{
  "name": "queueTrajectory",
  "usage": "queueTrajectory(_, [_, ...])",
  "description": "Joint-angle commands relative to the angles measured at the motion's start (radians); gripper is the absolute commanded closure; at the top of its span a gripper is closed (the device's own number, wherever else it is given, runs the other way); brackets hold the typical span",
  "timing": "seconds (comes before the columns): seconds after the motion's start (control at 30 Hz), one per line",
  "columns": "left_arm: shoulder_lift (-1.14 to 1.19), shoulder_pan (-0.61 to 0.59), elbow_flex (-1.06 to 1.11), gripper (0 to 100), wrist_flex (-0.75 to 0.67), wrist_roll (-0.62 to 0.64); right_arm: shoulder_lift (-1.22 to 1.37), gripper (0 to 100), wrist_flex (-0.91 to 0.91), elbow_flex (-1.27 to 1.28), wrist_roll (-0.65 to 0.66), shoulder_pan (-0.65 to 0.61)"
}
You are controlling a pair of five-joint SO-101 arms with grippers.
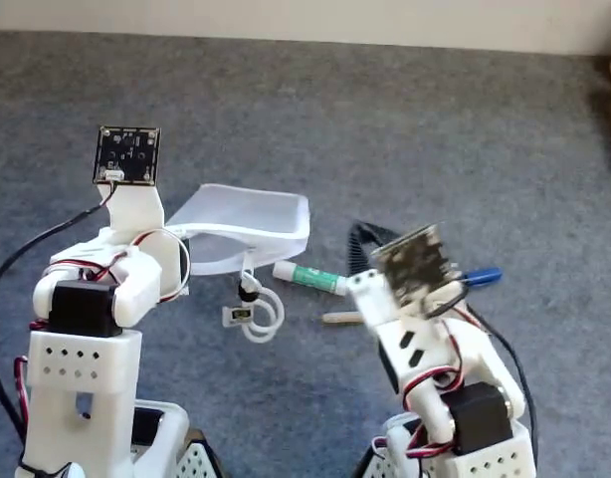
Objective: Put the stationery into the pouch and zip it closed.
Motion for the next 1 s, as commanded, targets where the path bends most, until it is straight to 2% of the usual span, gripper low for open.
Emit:
queueTrajectory(0.0, [0.004, -0.016, 0.024, 98, -0.049, 0.011, -0.015, 99.3, 0.047, -0.058, -0.077, 0.101])
queueTrajectory(0.17, [0.004, -0.016, 0.031, 98, -0.063, 0.012, -0.015, 99.3, 0.076, 0.033, -0.175, 0.206])
queueTrajectory(0.23, [0.004, -0.016, 0.033, 98, -0.063, 0.012, -0.015, 99.3, 0.09, 0.068, -0.256, 0.232])
queueTrajectory(0.37, [0.004, -0.016, 0.065, 98, -0.094, 0.063, -0.01, 99.2, 0.147, 0.105, -0.43, 0.236])
queueTrajectory(0.5, [0.002, -0.016, 0.104, 98, -0.158, 0.068, -0.007, 99.2, 0.145, 0.11, -0.471, 0.239])
queueTrajectory(0.73, [0.002, -0.015, 0.12, 98, -0.167, 0.071, -0.004, 99.2, -0.005, 0.209, -0.776, 0.265])
queueTrajectory(0.97, [0.002, -0.013, 0.122, 98, -0.167, 0.071, 0.134, 99.3, -0.021, 0.217, -0.792, 0.386])
